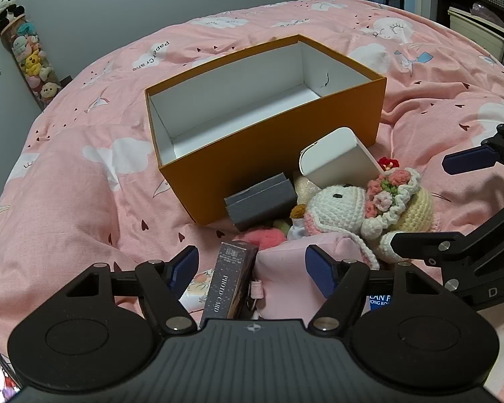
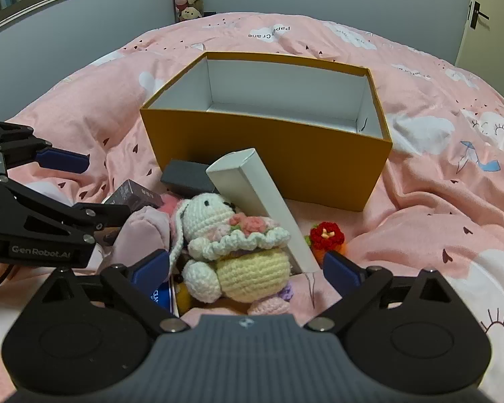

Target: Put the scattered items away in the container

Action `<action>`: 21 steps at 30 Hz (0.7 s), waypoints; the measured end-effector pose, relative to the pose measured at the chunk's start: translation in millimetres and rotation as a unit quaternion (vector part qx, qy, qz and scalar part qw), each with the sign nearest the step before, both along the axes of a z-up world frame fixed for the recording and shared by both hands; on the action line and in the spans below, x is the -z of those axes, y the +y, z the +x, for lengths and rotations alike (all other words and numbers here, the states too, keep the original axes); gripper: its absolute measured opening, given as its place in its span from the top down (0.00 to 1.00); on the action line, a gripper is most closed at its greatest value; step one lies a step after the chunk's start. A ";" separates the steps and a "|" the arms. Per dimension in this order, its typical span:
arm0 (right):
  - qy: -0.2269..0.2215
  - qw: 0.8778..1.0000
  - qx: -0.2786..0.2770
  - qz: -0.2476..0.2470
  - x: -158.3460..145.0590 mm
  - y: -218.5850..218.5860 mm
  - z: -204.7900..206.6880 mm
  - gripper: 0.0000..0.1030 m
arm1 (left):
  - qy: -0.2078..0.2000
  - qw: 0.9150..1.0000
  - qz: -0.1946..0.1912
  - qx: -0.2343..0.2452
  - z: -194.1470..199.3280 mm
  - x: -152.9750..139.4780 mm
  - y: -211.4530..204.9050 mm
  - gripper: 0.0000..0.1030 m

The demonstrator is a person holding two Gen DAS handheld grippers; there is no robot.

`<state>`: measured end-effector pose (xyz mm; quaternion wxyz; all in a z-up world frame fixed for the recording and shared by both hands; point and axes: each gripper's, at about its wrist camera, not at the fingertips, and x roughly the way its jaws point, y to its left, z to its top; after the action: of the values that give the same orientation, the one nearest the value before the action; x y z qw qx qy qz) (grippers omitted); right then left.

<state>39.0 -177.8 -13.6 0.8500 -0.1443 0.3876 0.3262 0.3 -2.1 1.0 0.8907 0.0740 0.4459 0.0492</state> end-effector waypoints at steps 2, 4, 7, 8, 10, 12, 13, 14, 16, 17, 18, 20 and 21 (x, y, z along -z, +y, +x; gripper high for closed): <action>0.001 1.000 0.000 0.000 0.1 -0.3 0.2 0.05 | 0.000 1.000 -0.001 0.000 0.0 0.0 0.2 0.20; 0.001 1.000 0.000 0.001 -0.1 -0.4 0.4 0.05 | 0.000 1.000 -0.001 -0.001 0.6 -0.1 -1.1 0.20; 0.001 1.000 0.001 0.002 0.7 -0.5 0.7 0.05 | 0.000 1.000 -0.001 0.000 1.0 -0.2 -1.7 0.20; 0.001 1.000 0.001 0.002 1.0 -0.5 1.0 0.05 | 0.000 1.000 -0.001 -0.001 1.0 -0.2 -1.7 0.20; 0.003 1.000 0.002 0.002 0.8 -0.5 1.6 0.06 | 0.000 1.000 -0.001 -0.001 0.9 -0.2 -1.5 0.20; 0.004 1.000 0.002 0.003 1.0 -0.6 1.9 0.06 | 0.000 1.000 -0.001 -0.001 0.9 -0.2 -1.7 0.20; 0.004 1.000 0.002 0.003 0.9 -0.6 2.0 0.06 | 0.000 1.000 -0.001 -0.001 0.9 -0.1 -1.4 0.20; 0.004 1.000 0.001 0.003 1.0 -0.5 2.3 0.06 | 0.000 1.000 -0.002 -0.001 1.0 -0.2 -1.7 0.20; 0.004 1.000 0.000 0.005 1.2 -0.6 3.1 0.07 | -0.001 1.000 -0.003 0.000 1.0 -0.4 -1.5 0.23; 0.005 1.000 -0.001 0.007 1.4 -0.7 4.0 0.07 | -0.001 1.000 -0.005 0.000 0.9 -1.2 -2.2 0.23; 0.005 1.000 -0.001 0.008 1.4 -0.9 5.2 0.09 | -0.002 1.000 -0.007 0.000 1.2 -2.0 -2.6 0.24; 0.003 1.000 -0.001 0.011 0.7 -1.4 8.5 0.11 | -0.006 1.000 -0.011 0.001 1.3 -3.8 -1.5 0.24; 0.000 1.000 -0.001 0.013 0.0 -1.6 9.6 0.12 | -0.011 1.000 -0.015 0.002 1.1 -4.6 0.2 0.24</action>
<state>48.5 -179.5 -13.6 0.8514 -0.1335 0.3834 0.3321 1.4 -1.9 5.6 0.8965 0.0607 0.4369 0.0418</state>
